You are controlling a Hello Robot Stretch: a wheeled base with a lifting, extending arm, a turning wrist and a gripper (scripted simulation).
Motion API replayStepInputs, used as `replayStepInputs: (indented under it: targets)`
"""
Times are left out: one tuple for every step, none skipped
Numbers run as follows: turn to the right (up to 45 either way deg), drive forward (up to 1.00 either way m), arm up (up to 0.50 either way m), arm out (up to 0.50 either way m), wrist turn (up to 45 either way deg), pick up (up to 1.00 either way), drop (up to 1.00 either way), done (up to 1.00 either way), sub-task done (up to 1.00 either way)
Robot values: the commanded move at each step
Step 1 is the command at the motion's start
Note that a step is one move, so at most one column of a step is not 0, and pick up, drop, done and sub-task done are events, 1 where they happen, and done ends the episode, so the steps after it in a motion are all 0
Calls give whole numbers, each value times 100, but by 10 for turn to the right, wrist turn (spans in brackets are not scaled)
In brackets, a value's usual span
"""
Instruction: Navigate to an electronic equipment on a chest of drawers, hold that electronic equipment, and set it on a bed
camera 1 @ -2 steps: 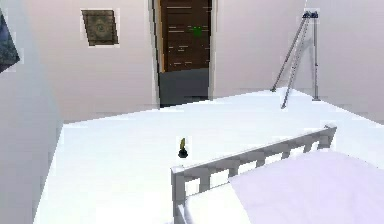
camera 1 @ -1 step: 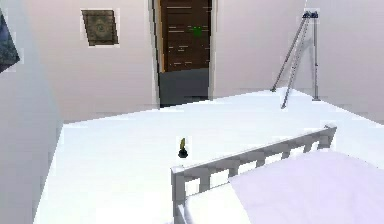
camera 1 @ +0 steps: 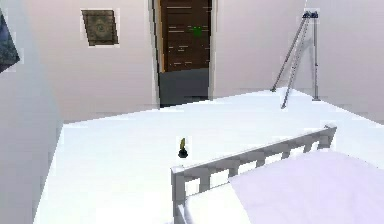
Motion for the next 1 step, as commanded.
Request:
replayStepInputs:
  targets:
    - [0,0,10,0,0,0,0,0,0]
